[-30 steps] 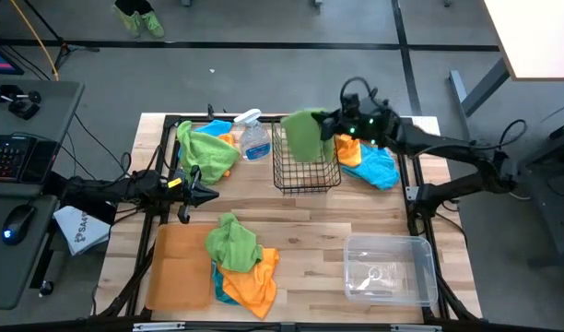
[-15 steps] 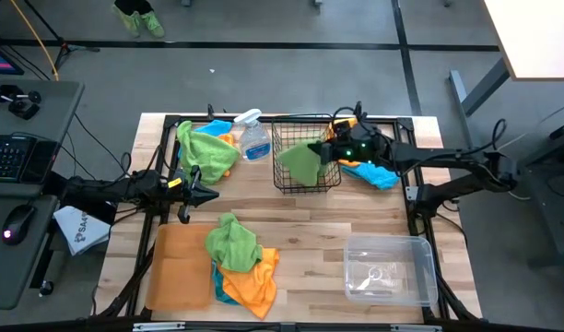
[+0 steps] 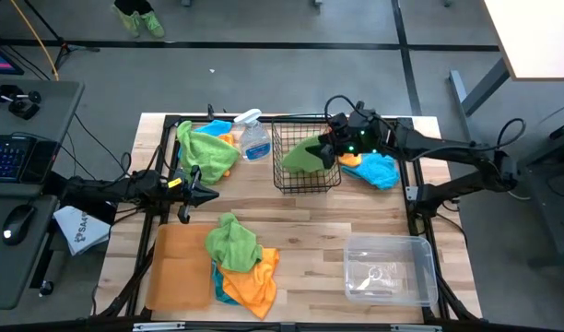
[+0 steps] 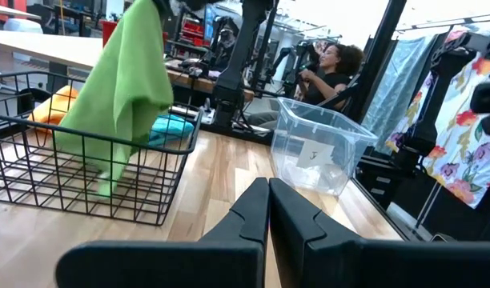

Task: Sort microfiber towel by color & place in baskets
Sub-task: Put the top right green towel into the black wire basket

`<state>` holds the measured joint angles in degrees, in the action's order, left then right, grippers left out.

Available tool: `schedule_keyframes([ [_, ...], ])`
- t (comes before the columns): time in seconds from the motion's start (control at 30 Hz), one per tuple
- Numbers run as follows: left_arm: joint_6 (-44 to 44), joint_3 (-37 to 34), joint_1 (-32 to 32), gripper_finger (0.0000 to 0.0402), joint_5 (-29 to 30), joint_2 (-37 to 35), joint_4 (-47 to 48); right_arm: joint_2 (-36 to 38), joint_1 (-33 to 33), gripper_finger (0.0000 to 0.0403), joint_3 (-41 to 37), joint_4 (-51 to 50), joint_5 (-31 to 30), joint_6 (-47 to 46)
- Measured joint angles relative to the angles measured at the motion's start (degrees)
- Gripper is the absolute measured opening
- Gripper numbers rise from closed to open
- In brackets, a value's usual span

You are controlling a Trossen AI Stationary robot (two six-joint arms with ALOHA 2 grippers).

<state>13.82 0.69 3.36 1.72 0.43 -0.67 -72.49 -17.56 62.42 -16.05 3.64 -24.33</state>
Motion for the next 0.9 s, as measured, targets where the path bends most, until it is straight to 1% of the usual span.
schedule_keyframes([
  [0.1,0.0,0.0,0.0,0.0000,0.0,0.0,0.0,0.1,0.0,0.0296,3.3,-4.3,0.6,0.9],
  [0.2,0.0,0.0,0.0,0.0000,0.0,0.0,0.0,-0.3,0.0,0.0301,3.5,-10.3,4.9,-2.0],
  [0.3,0.0,0.0,0.0,0.0000,0.0,0.0,-0.1,-1.8,0.0,0.0299,3.4,-17.0,5.6,-4.2],
  [0.37,0.0,0.0,0.0,0.0000,0.0,0.0,-0.1,-2.5,0.0,0.0297,3.3,-16.7,4.9,-5.3],
  [0.5,0.7,0.0,0.0,0.0000,0.0,0.0,-0.2,-3.3,0.0,0.0296,3.4,-12.2,3.4,-5.2],
  [0.57,4.3,0.0,0.0,0.0000,0.0,0.0,-0.7,-3.1,-0.1,0.0296,3.5,-12.2,1.0,-6.0],
  [0.6,7.0,0.0,0.0,0.0000,0.0,0.0,-1.1,-3.1,-0.1,0.0296,3.6,-12.2,1.3,-7.0],
  [0.73,16.0,0.0,0.0,0.0000,2.4,0.0,-4.9,-4.6,-0.5,0.0295,3.7,-16.6,12.6,-9.6],
  [0.77,17.6,0.0,0.0,0.0000,3.7,0.0,-6.2,-4.9,-0.4,0.0295,3.6,-17.6,13.8,-10.4],
  [0.9,20.6,0.0,0.0,0.0000,10.4,0.0,-11.2,-5.5,-0.6,0.0295,3.6,-16.9,14.2,-15.2],
])
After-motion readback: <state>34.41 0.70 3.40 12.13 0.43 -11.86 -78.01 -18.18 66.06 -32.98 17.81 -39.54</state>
